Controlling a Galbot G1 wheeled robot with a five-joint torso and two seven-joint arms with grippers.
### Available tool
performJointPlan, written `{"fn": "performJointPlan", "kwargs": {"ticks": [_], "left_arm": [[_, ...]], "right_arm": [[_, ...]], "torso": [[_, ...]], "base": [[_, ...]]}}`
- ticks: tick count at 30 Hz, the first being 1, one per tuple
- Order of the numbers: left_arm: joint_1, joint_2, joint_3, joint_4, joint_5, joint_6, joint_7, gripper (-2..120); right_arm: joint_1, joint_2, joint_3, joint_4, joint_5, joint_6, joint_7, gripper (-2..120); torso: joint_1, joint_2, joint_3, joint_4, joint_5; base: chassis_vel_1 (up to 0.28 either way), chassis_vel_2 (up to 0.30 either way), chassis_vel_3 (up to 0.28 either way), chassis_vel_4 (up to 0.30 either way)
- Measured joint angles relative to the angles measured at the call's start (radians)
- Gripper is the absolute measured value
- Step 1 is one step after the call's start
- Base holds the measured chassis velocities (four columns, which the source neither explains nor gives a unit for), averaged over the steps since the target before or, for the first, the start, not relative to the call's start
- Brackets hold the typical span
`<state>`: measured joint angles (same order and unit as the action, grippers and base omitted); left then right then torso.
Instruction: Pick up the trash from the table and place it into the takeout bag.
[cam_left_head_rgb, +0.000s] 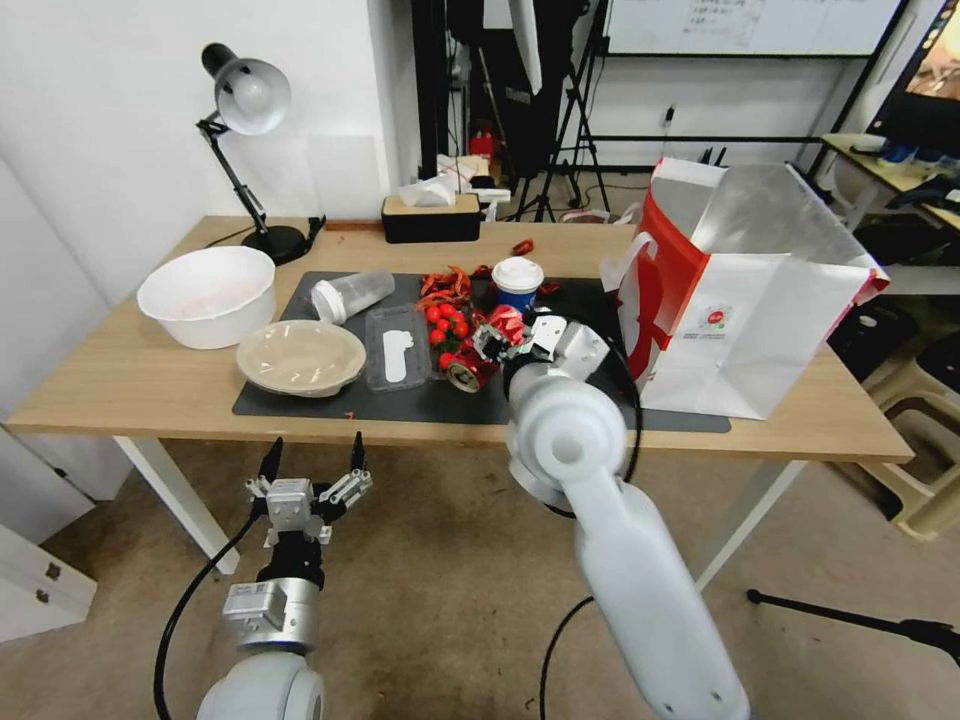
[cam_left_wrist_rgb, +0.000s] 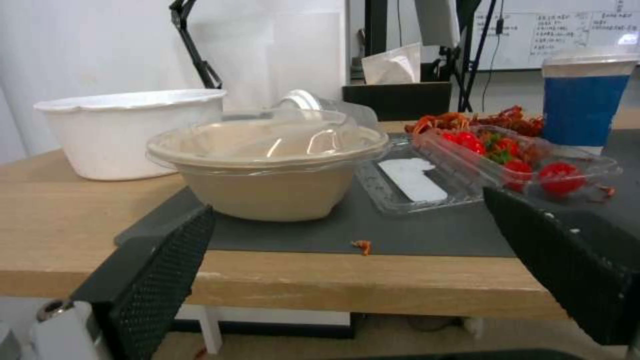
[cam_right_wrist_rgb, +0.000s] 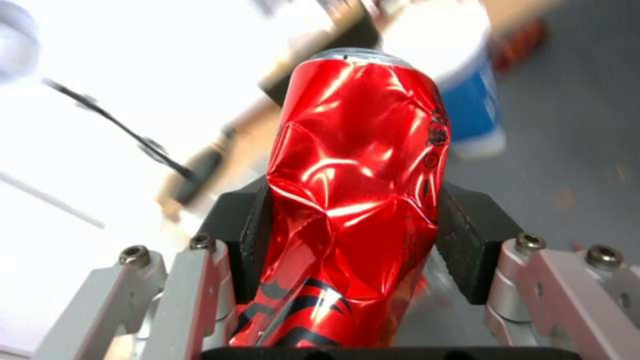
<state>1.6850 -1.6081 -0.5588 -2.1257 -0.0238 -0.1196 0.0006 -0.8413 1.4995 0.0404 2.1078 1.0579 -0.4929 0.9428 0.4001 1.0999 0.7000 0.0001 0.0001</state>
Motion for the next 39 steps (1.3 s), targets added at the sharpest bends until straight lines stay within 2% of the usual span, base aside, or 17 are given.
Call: {"fn": "performJointPlan", "kwargs": {"ticks": [3, 4, 7, 8, 11, 17, 19, 22, 28, 30, 31, 32, 33, 35, 39], "left_arm": [[-0.001, 0.000, 0.000, 0.000, 0.002, 0.001, 0.000, 100], [-0.001, 0.000, 0.000, 0.000, 0.002, 0.001, 0.000, 100], [-0.001, 0.000, 0.001, 0.000, 0.007, 0.002, 0.000, 100], [-0.001, 0.000, 0.001, 0.000, 0.007, 0.002, 0.000, 100], [0.000, 0.000, 0.004, 0.002, 0.013, 0.002, 0.000, 100], [0.000, 0.000, 0.009, 0.007, 0.020, -0.001, 0.000, 100], [0.000, 0.000, 0.011, 0.008, 0.022, -0.005, 0.000, 100], [0.003, 0.000, 0.011, 0.008, 0.022, -0.010, 0.001, 100], [0.005, 0.000, 0.006, 0.010, 0.022, -0.015, 0.001, 100], [0.005, 0.000, 0.006, 0.010, 0.022, -0.015, 0.001, 100], [0.005, 0.000, 0.006, 0.010, 0.023, -0.016, 0.001, 100], [0.005, 0.000, 0.007, 0.010, 0.026, -0.016, 0.001, 100], [0.005, 0.000, 0.007, 0.010, 0.026, -0.016, 0.001, 100], [0.005, 0.000, 0.007, 0.011, 0.026, -0.018, 0.001, 100], [0.005, 0.000, 0.006, 0.011, 0.026, -0.018, 0.001, 100]], "right_arm": [[-0.003, -0.066, 0.049, 0.093, -0.081, 0.045, -0.183, 51], [-0.003, -0.066, 0.049, 0.093, -0.081, 0.045, -0.183, 51], [0.026, -0.136, 0.120, 0.123, -0.191, 0.108, -0.341, 51], [0.026, -0.136, 0.120, 0.123, -0.191, 0.108, -0.341, 51], [0.094, -0.230, 0.209, 0.111, -0.289, 0.163, -0.402, 51], [0.199, -0.318, 0.298, 0.043, -0.296, 0.121, -0.302, 51], [0.235, -0.340, 0.340, -0.004, -0.254, 0.035, -0.197, 51], [0.247, -0.352, 0.363, -0.059, -0.241, 0.001, -0.135, 51], [0.245, -0.356, 0.383, -0.137, -0.251, -0.018, -0.099, 52], [0.243, -0.354, 0.383, -0.139, -0.251, -0.021, -0.097, 56], [0.241, -0.351, 0.383, -0.140, -0.247, -0.027, -0.093, 63], [0.241, -0.348, 0.383, -0.140, -0.228, -0.037, -0.085, 76], [0.241, -0.348, 0.383, -0.140, -0.228, -0.037, -0.085, 76], [0.243, -0.348, 0.383, -0.140, -0.216, -0.038, -0.080, 88], [0.246, -0.349, 0.383, -0.139, -0.207, -0.009, -0.090, 95]], "torso": [[0.000, 0.000, 0.000, 0.0000, 0.0000], [0.000, 0.000, 0.000, 0.0000, 0.0000], [0.000, 0.000, 0.000, -0.0002, 0.0003], [0.000, 0.000, 0.000, -0.0002, 0.0003], [0.000, 0.000, 0.000, -0.0003, 0.0001], [0.000, 0.000, 0.000, -0.0001, -0.0001], [0.000, 0.000, 0.000, -0.0001, 0.0000], [0.000, 0.000, 0.000, -0.0002, 0.0003], [0.000, 0.000, 0.000, -0.0001, 0.0000], [0.000, 0.000, 0.000, 0.0000, 0.0000], [0.000, 0.000, 0.000, -0.0001, -0.0001], [0.000, 0.000, 0.000, 0.0000, -0.0002], [0.000, 0.000, 0.000, 0.0000, -0.0002], [0.000, 0.000, 0.000, -0.0001, -0.0001], [0.000, 0.000, 0.000, -0.0001, 0.0000]], "base": [[0.000, 0.000, 0.000, 0.000], [0.000, 0.000, 0.000, 0.000], [0.000, 0.000, 0.000, 0.000], [0.000, 0.000, 0.000, 0.000], [0.000, 0.000, 0.000, 0.000], [0.000, 0.000, 0.000, 0.000], [0.000, 0.000, 0.000, 0.000], [0.000, 0.000, 0.000, 0.000], [0.000, 0.000, 0.000, 0.000], [0.000, 0.000, 0.000, 0.000], [0.000, 0.000, 0.000, 0.000], [0.000, 0.000, 0.000, 0.000], [0.000, 0.000, 0.000, 0.000], [0.000, 0.000, 0.000, 0.000], [0.000, 0.000, 0.000, 0.000]]}}
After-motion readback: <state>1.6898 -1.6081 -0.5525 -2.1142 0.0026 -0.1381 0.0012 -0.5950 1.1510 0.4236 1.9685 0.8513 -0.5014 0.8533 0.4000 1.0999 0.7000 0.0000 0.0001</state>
